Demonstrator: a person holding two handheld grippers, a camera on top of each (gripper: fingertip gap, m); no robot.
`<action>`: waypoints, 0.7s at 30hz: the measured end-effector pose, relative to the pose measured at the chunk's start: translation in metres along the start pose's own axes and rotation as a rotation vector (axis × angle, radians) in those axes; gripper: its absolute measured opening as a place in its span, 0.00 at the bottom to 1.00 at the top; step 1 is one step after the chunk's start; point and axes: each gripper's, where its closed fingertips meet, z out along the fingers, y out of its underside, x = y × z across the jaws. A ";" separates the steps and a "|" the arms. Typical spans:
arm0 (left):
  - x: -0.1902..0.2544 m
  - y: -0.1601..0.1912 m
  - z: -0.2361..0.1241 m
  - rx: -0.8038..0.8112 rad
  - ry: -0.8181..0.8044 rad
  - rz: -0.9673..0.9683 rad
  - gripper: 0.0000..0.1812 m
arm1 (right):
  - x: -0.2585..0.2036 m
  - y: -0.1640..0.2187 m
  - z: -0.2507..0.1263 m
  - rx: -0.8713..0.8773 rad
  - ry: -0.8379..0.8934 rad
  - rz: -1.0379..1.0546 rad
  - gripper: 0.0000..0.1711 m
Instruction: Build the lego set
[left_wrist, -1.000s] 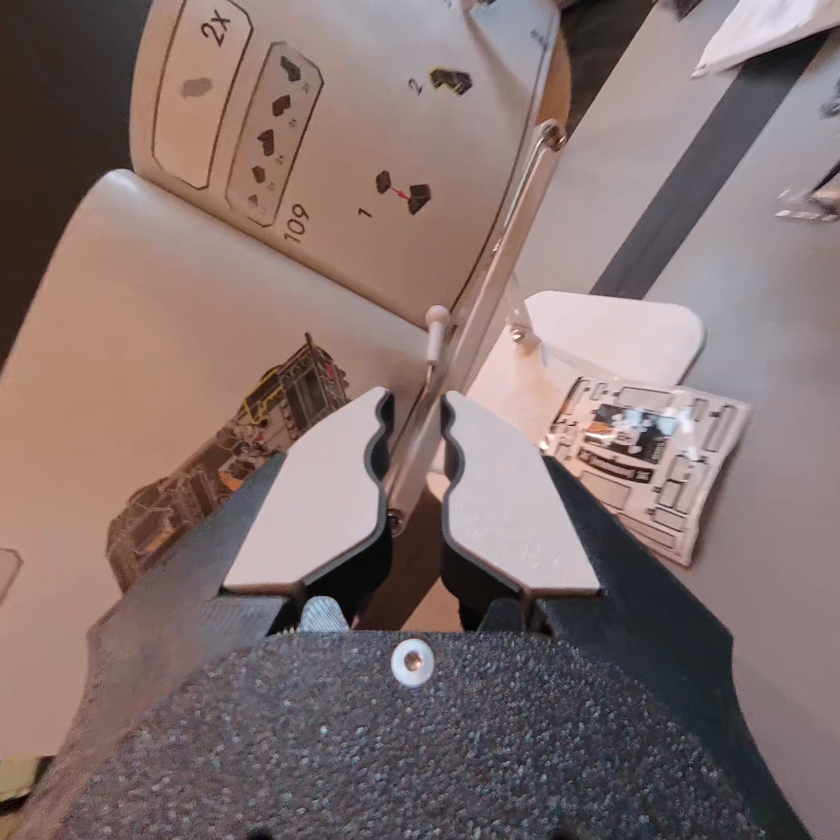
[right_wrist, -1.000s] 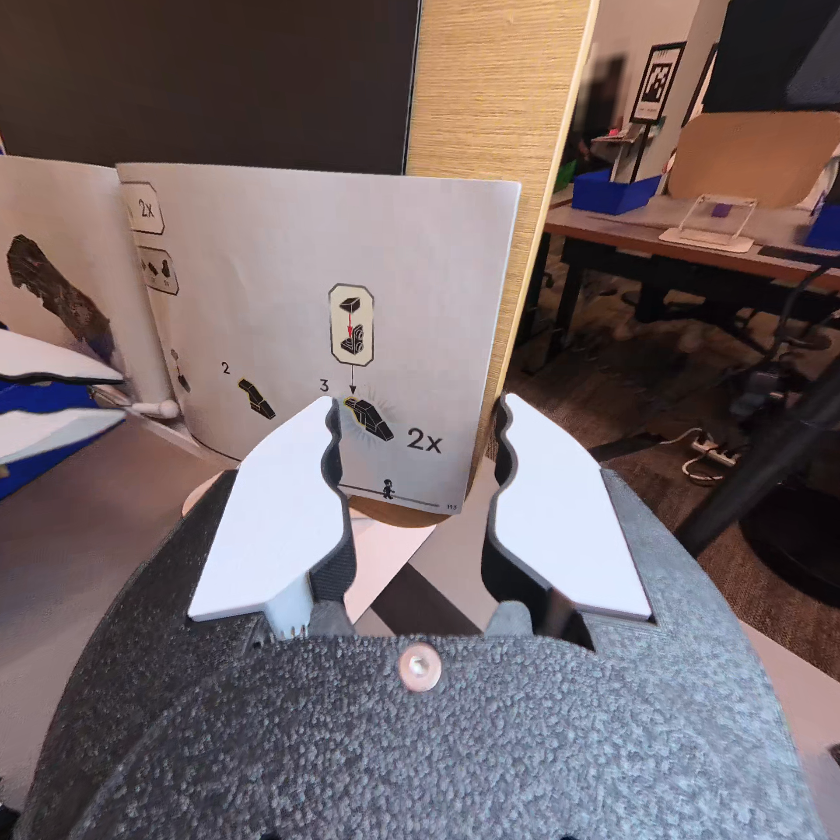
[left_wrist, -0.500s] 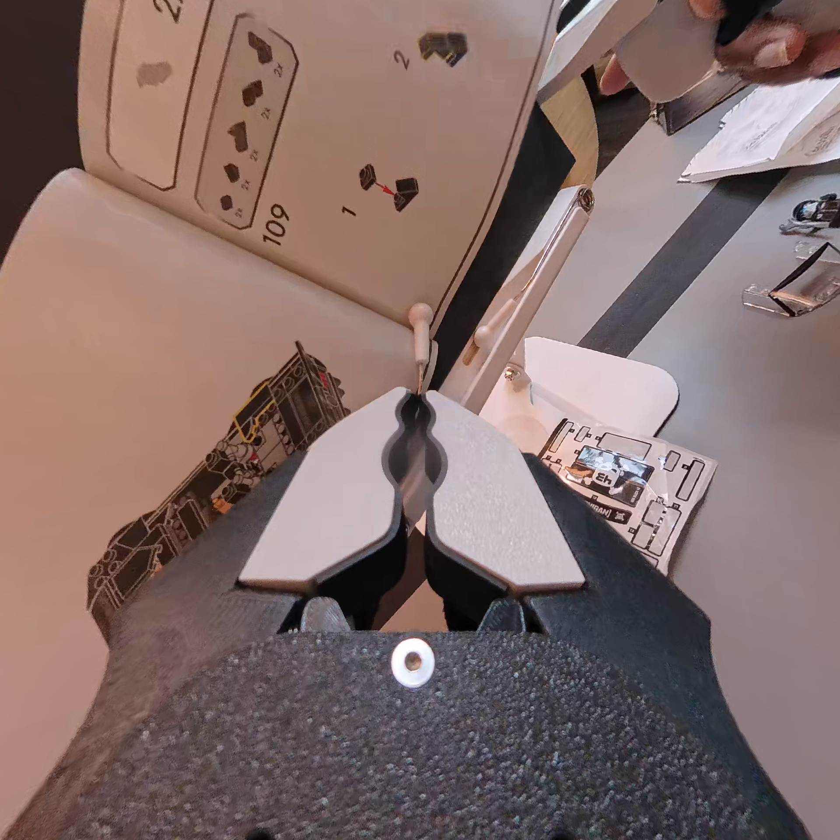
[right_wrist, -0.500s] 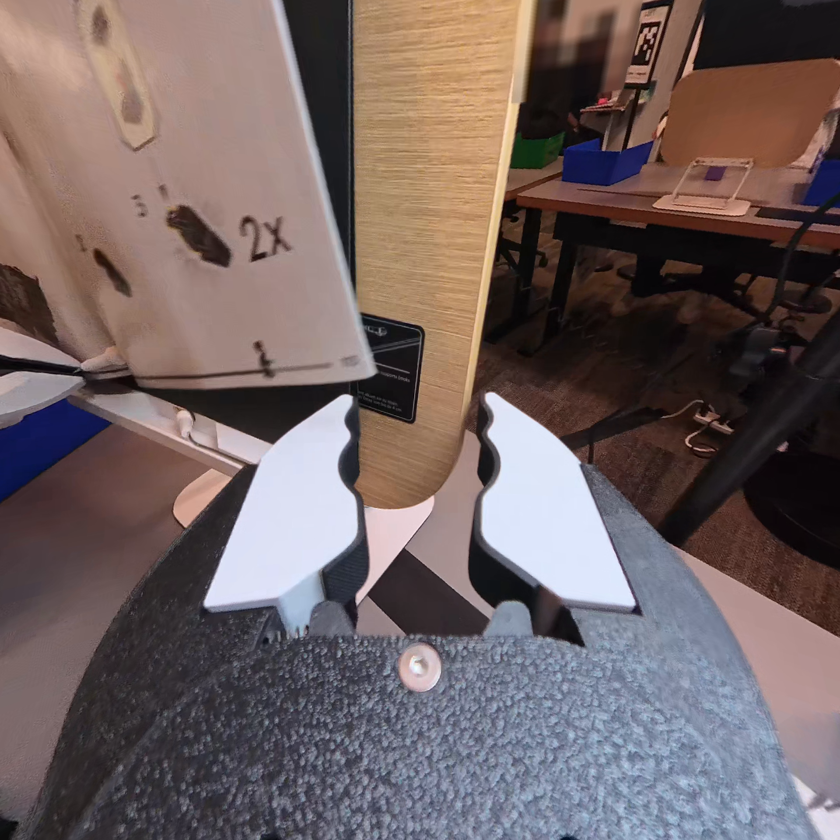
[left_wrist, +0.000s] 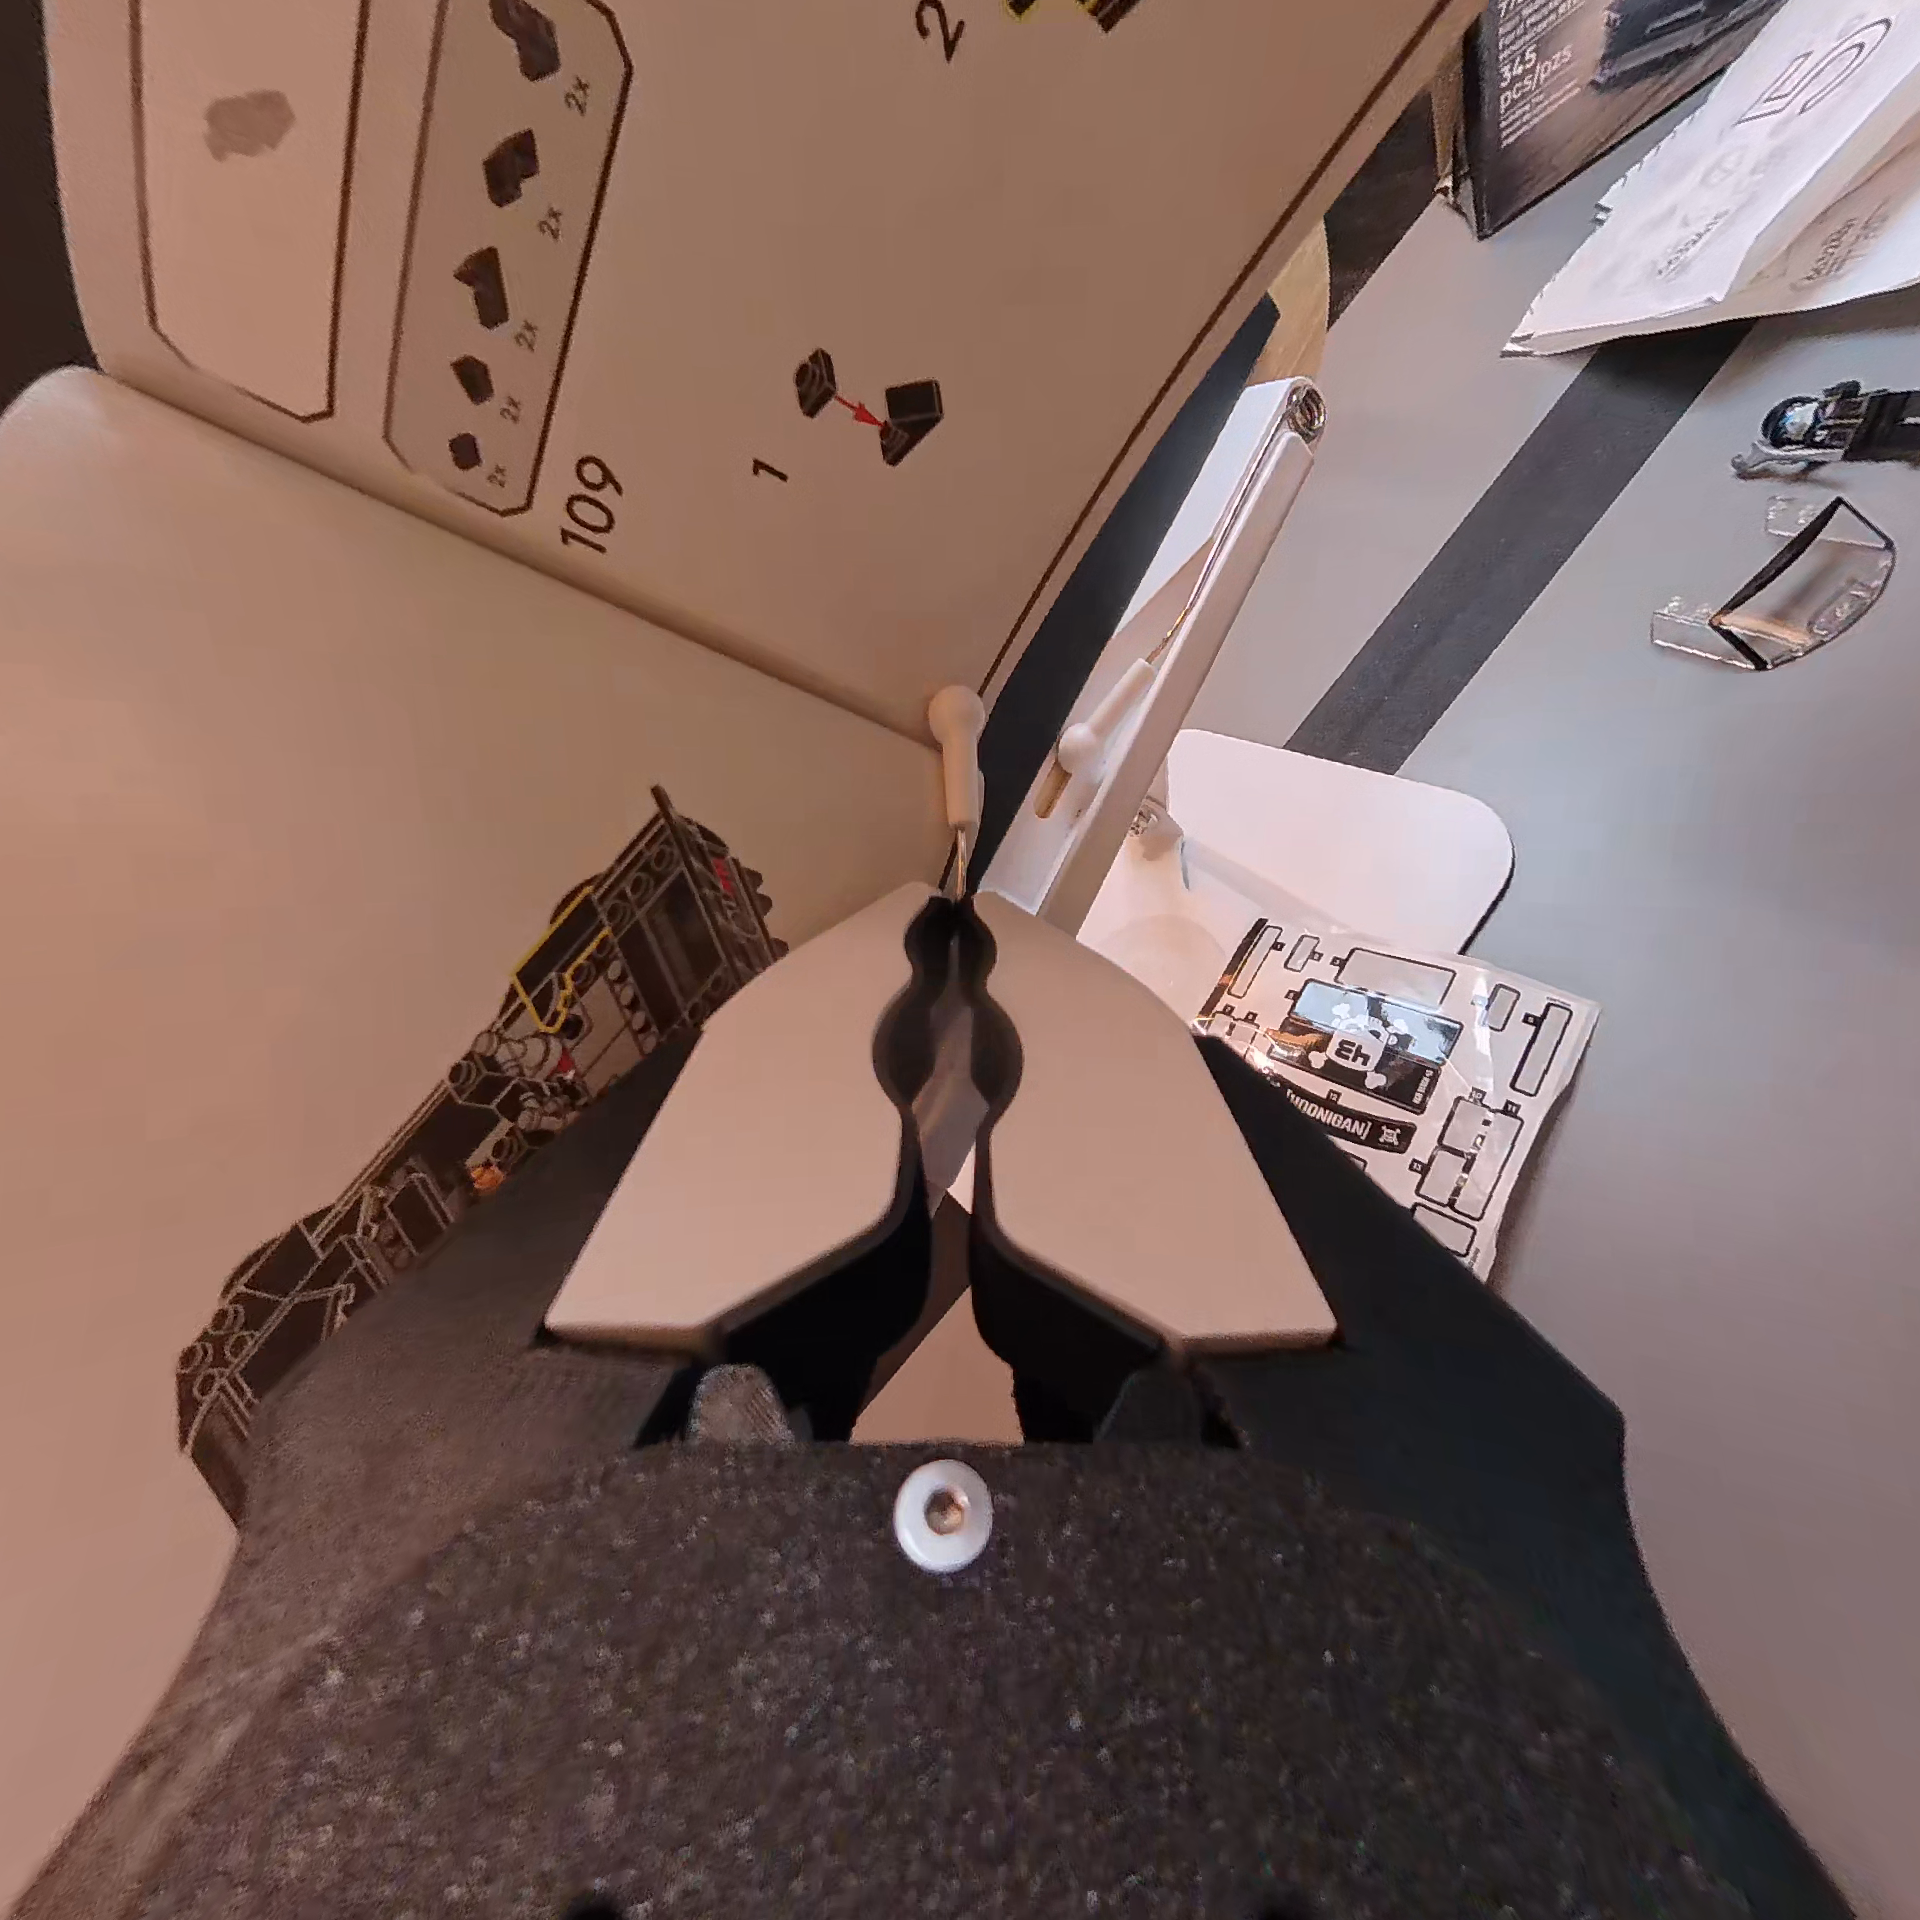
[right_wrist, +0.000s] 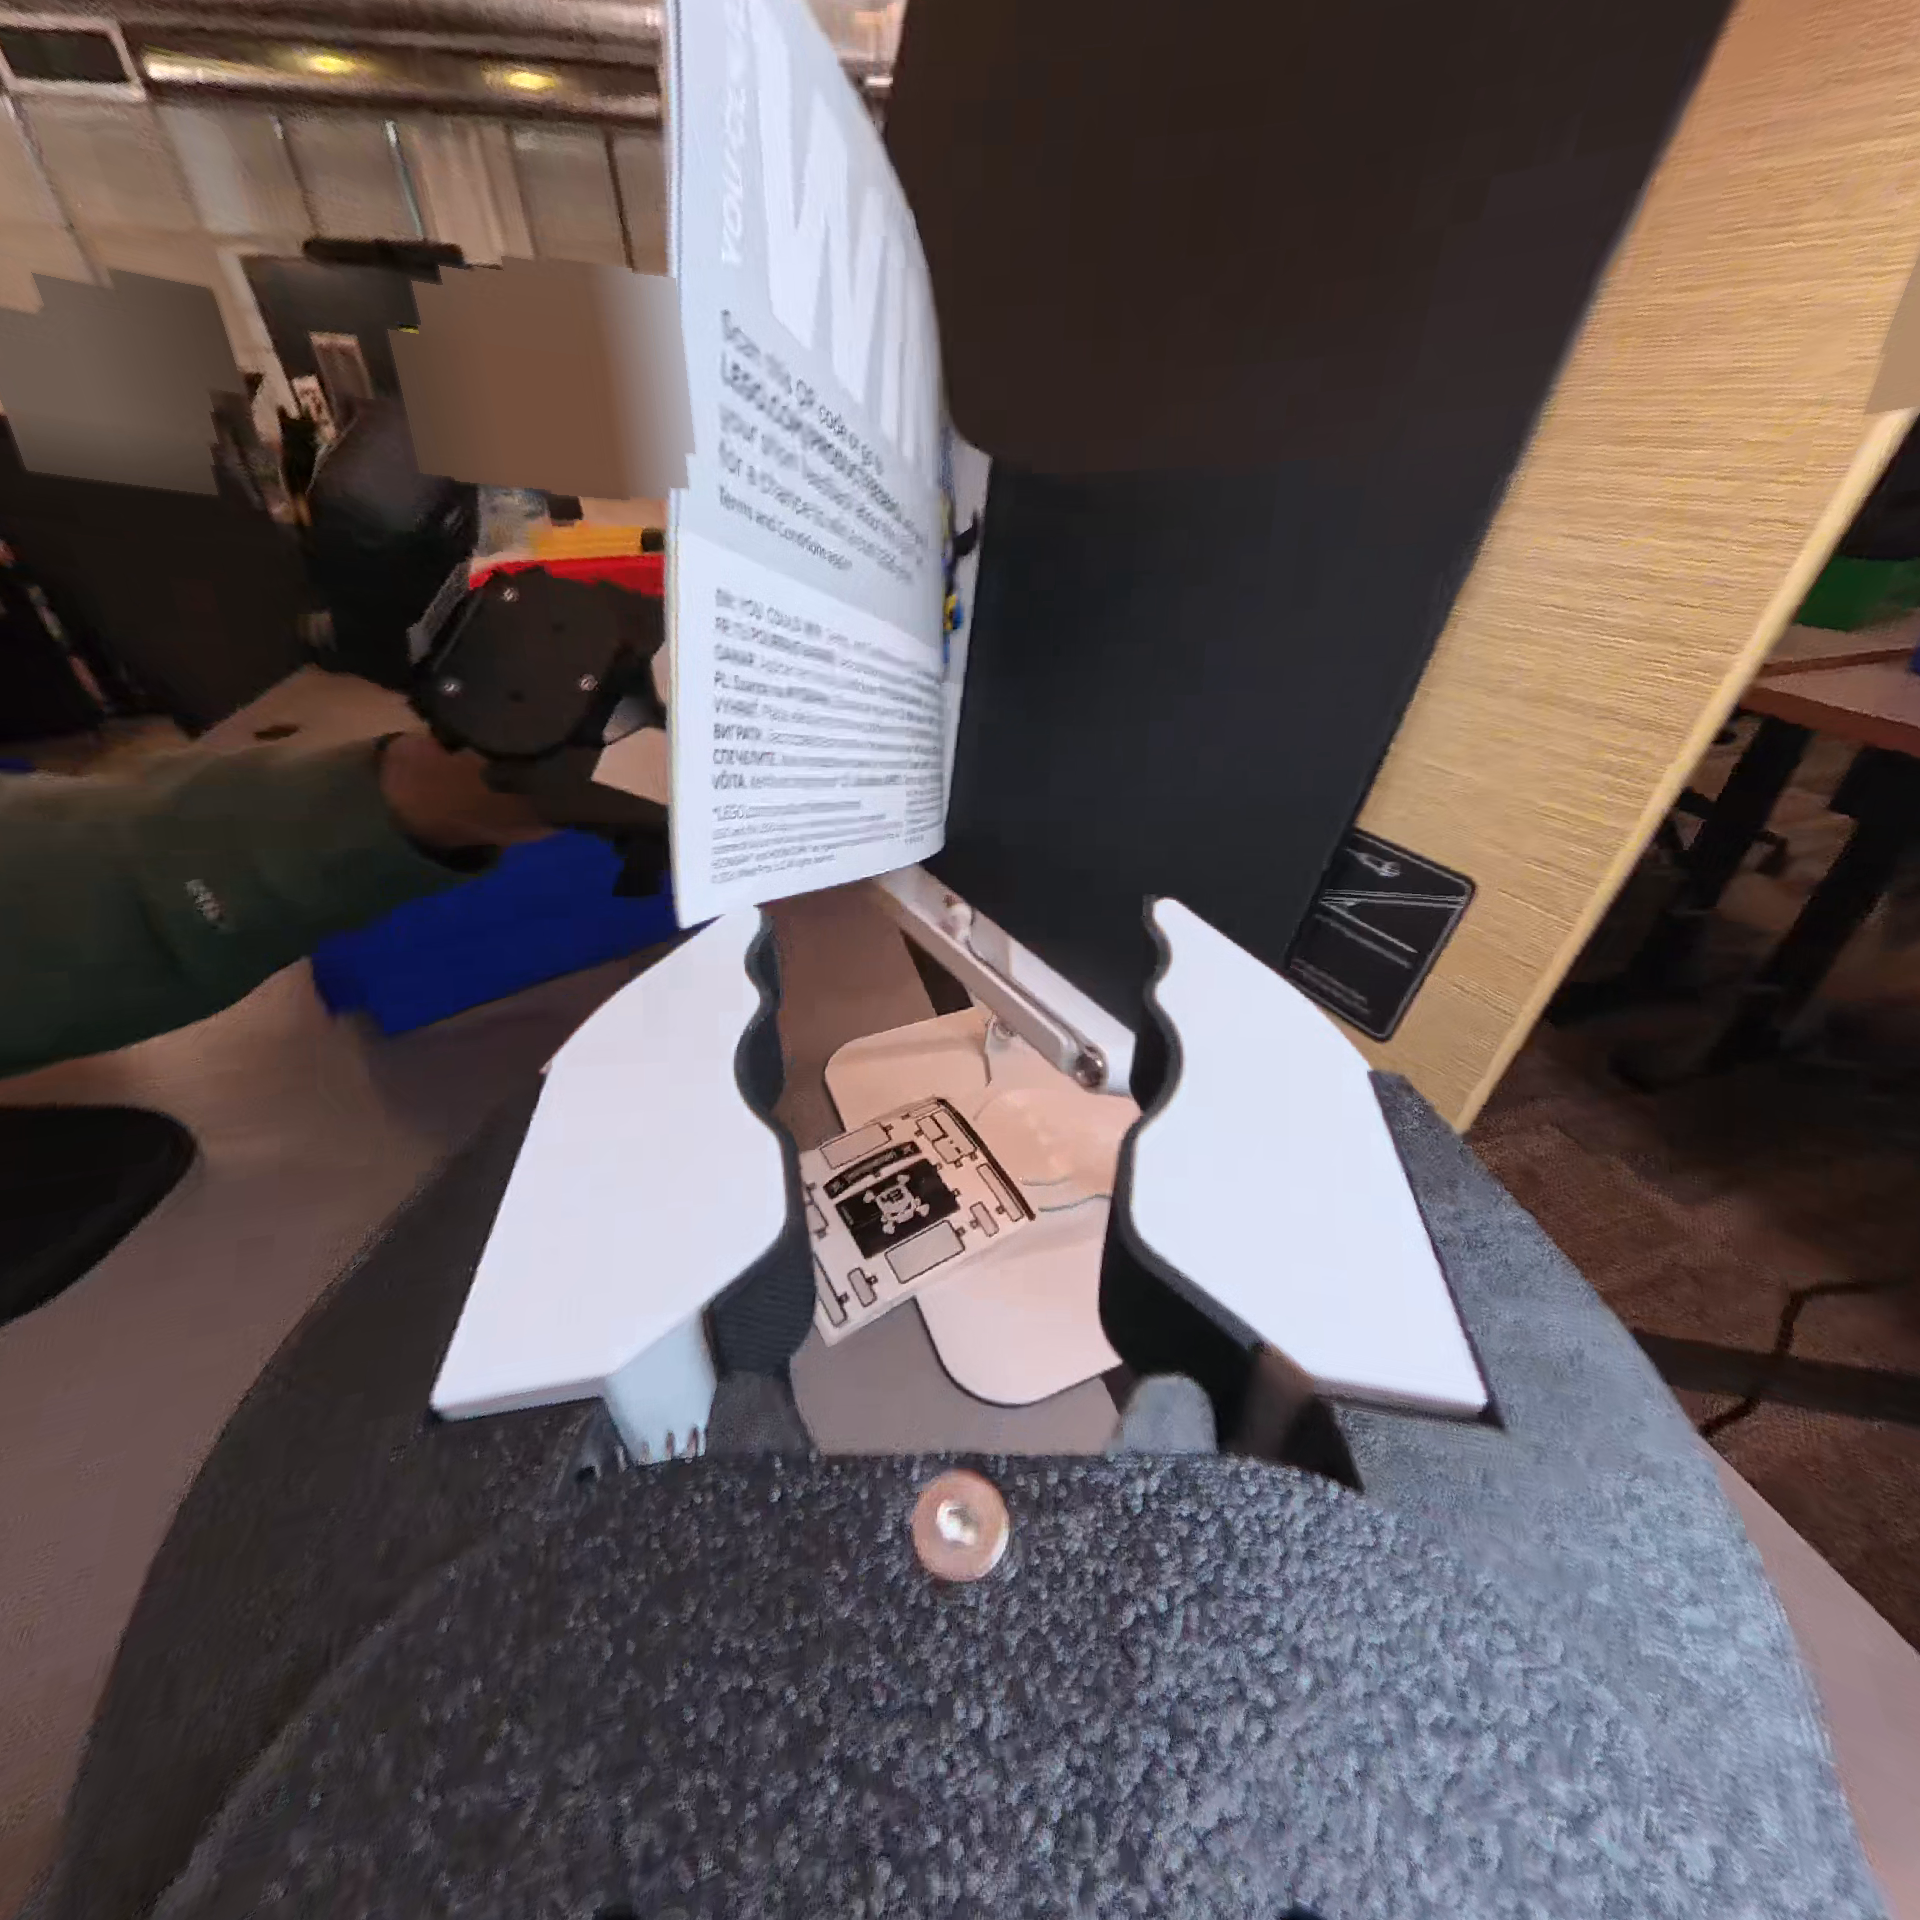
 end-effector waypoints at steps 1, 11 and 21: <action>0.000 0.000 0.000 -0.005 0.004 -0.001 0.01 | -0.007 0.002 0.000 -0.019 -0.024 -0.017 0.38; 0.001 0.001 0.001 -0.040 0.028 0.000 0.02 | 0.010 -0.018 0.012 0.034 0.063 -0.007 0.27; 0.009 0.004 0.002 -0.010 0.034 0.057 0.02 | 0.059 0.023 0.006 0.062 0.274 0.154 0.00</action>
